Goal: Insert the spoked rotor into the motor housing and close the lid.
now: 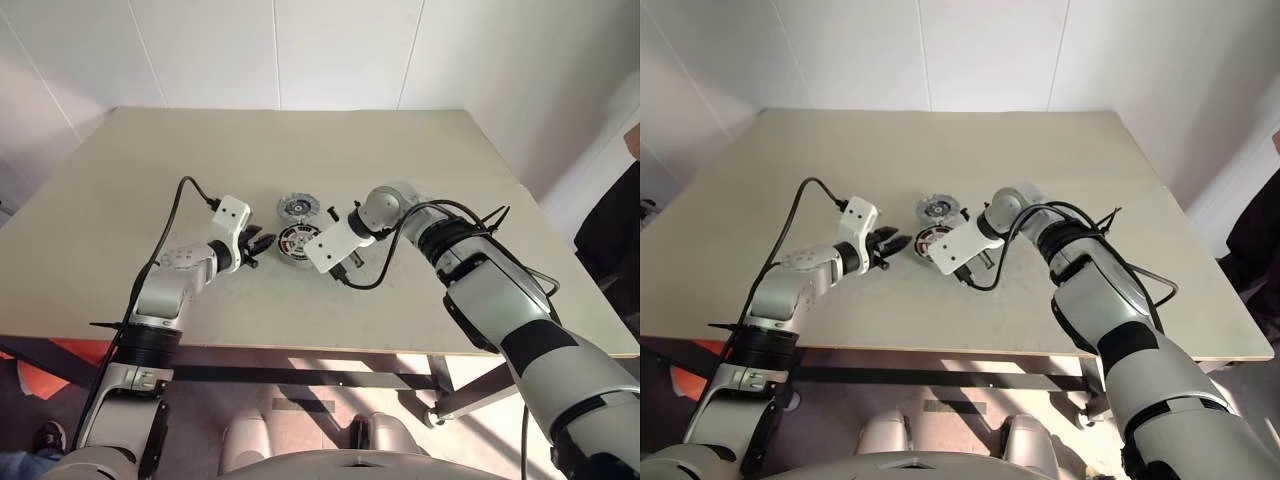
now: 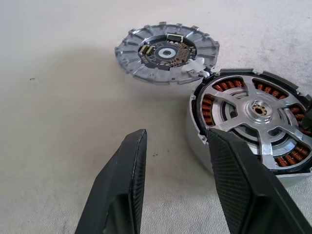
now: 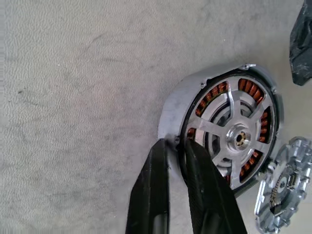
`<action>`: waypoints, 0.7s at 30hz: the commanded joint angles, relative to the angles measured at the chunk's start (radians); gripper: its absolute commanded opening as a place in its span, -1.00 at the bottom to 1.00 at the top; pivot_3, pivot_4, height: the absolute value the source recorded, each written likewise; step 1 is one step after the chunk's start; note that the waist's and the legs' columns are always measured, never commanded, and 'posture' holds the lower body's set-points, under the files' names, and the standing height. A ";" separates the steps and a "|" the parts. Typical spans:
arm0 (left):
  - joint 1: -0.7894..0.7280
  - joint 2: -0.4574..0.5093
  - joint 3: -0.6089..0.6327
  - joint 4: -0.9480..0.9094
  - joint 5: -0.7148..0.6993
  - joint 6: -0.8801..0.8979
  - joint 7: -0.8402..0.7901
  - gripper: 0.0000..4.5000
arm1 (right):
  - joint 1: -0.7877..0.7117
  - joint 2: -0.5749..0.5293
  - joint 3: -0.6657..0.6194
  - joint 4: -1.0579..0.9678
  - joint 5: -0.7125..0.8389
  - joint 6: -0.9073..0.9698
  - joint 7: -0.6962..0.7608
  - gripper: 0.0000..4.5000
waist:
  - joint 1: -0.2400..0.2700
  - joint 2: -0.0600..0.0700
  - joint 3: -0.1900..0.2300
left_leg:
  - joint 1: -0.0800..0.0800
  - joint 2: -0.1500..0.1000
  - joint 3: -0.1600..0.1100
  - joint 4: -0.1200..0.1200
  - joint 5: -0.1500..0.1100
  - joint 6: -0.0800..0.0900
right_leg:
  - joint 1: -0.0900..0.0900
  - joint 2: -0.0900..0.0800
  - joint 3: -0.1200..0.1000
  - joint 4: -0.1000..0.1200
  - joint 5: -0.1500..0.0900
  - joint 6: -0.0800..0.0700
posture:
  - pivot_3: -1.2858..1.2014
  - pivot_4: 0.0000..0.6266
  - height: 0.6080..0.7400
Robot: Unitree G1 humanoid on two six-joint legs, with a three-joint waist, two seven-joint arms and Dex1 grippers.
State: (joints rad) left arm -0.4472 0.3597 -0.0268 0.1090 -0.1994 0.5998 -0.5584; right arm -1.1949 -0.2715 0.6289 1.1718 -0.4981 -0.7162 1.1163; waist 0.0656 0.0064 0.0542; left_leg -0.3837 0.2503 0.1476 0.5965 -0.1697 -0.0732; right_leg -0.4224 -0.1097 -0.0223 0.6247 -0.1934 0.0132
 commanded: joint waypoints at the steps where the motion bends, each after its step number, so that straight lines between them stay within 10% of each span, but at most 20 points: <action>1: -0.016 0.004 0.014 -0.021 -0.008 -0.006 0.003 -0.08 | -0.011 0.005 -0.003 0.016 -0.015 0.001 -0.023 -1.00 | -0.004 0.001 0.000 | 0.000 0.000 0.000 0.000 0.000 0.000 | 0.000 0.000 0.000 0.000 0.000 0.000 | 0.03 -1.00 1.00; 12: -0.019 -0.012 0.013 -0.005 -0.005 -0.016 0.018 -0.08 | 0.022 -0.009 -0.098 -0.018 0.081 0.080 0.036 -1.00 | -0.006 0.001 0.000 | 0.000 0.001 0.000 0.001 0.000 -0.001 | 0.000 0.000 0.000 0.001 0.001 -0.001 | 0.03 -1.00 1.00; 21: 0.027 -0.049 0.011 -0.026 -0.006 -0.022 0.049 -0.08 | 0.133 -0.084 -0.262 -0.372 0.259 0.588 0.230 -1.00 | 0.005 0.001 0.001 | -0.003 0.002 0.000 0.000 -0.001 0.001 | -0.001 0.000 -0.002 -0.002 0.001 -0.001 | 0.03 -1.00 1.00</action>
State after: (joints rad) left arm -0.4165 0.3102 -0.0279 0.1190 -0.1989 0.5946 -0.5162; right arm -1.0543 -0.3290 0.4154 0.9120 -0.2881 -0.2129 1.3250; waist 0.0707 0.0074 0.0551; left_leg -0.3872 0.2519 0.1478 0.5968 -0.1703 -0.0718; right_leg -0.4232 -0.1092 -0.0245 0.6222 -0.1926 0.0119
